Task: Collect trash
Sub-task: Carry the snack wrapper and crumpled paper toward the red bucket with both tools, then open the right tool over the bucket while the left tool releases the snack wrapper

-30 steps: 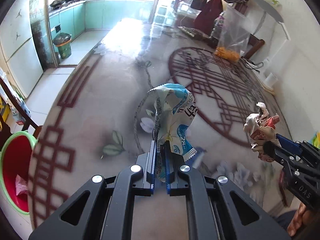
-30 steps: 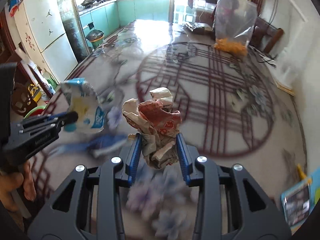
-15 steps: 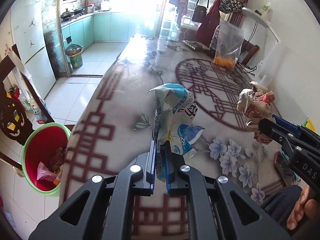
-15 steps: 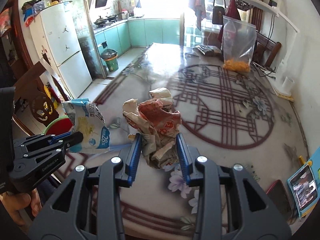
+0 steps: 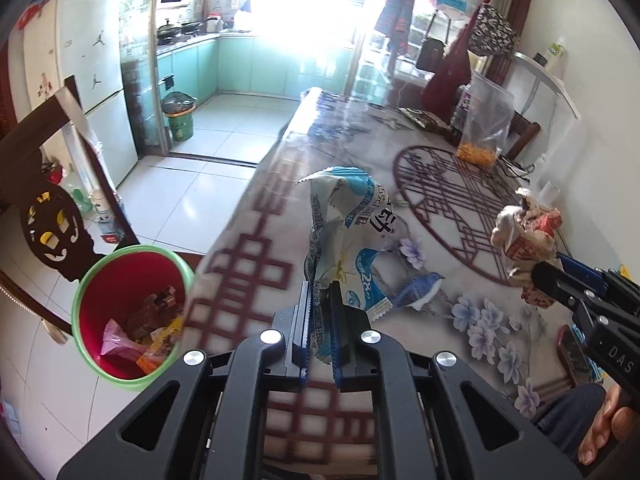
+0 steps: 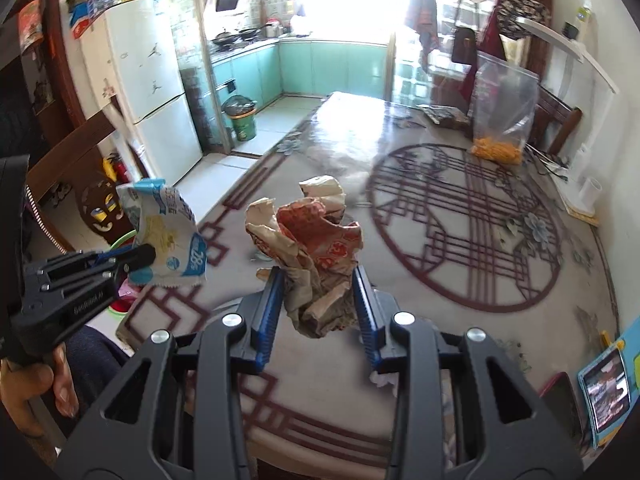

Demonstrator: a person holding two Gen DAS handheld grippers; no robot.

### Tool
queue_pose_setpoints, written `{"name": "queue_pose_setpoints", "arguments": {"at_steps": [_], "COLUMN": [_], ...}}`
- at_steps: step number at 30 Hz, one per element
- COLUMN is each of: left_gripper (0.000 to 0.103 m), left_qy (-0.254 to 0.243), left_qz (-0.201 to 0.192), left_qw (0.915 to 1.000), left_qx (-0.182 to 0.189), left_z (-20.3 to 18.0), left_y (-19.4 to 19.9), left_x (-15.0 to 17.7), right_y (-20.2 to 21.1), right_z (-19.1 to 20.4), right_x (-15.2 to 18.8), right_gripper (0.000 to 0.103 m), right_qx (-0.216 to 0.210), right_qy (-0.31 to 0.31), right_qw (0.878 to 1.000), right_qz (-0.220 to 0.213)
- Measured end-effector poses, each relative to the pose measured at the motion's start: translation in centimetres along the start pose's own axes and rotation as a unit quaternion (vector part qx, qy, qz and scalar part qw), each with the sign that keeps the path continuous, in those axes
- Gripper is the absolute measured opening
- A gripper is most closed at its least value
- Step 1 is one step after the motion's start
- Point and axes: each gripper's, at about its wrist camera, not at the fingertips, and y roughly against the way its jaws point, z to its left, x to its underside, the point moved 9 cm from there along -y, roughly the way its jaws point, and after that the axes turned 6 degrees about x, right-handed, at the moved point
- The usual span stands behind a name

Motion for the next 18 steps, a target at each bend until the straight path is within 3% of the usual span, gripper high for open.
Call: {"name": "queue_pose_setpoints", "arguments": {"at_steps": [10, 13, 18], "left_gripper": [0.006, 0.006, 0.006], "left_qy": [0.077, 0.107, 0.154], "left_qz": [-0.014, -0.008, 0.009], "left_qw": [0.993, 0.9858, 0.9754], "left_qx": [-0.089, -0.129, -0.157], "left_z": [12.9, 18.1, 23.6], "left_y": [2.0, 2.1, 1.5], "left_x": [-0.4, 0.3, 1.4], "right_y": [-4.0, -6.3, -10.0], "right_z": [11.7, 16.1, 21.4], "right_x": [-1.2, -1.4, -1.7], "right_gripper": [0.035, 0.035, 0.035], "right_qx": [-0.1, -0.139, -0.169], "right_qy": [0.054, 0.066, 0.079], "right_qw": [0.993, 0.986, 0.978], "right_qz": [0.037, 0.058, 0.091]}}
